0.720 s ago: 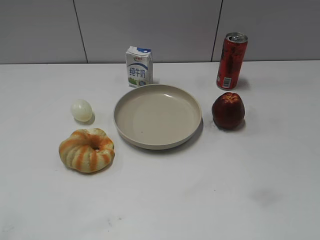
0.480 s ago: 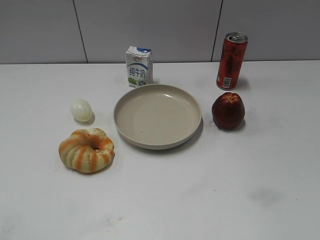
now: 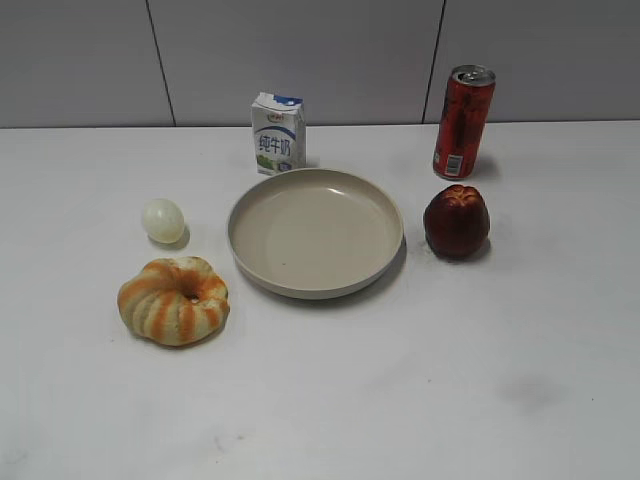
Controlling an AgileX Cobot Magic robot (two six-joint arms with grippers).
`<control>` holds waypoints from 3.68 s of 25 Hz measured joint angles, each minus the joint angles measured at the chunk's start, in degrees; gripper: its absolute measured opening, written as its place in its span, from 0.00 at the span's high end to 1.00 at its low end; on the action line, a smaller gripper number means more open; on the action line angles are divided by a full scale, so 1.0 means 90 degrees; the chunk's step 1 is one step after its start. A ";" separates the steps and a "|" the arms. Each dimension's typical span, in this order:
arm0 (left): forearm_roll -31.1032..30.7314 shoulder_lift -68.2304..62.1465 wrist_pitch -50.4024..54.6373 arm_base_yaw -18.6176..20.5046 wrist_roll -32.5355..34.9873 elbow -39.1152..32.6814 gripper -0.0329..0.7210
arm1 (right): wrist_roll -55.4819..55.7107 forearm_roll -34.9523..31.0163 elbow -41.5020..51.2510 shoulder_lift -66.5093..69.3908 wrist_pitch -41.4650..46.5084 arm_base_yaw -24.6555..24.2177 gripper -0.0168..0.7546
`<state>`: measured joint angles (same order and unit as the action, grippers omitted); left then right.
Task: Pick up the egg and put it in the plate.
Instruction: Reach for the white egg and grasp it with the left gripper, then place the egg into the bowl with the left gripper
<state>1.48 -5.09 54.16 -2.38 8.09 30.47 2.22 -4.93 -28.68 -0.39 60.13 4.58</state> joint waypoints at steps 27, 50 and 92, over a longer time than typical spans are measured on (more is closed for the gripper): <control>0.0102 -0.8801 -0.1138 -0.1530 0.0000 0.4686 0.17 | 0.0000 0.0000 0.0000 0.0000 0.0000 0.0000 0.22; 0.0880 -1.3373 -0.0073 -0.1714 0.0184 0.7081 0.06 | 0.0000 0.0000 0.0000 0.0000 0.0000 0.0000 0.22; 0.1427 -1.3610 0.1082 -0.3547 0.0116 0.9405 0.31 | 0.0000 -0.0002 0.0000 0.0000 0.0000 0.0000 0.22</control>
<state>14.32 -127.58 63.90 -34.30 9.13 115.12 2.22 -4.95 -28.68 -0.39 60.13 4.58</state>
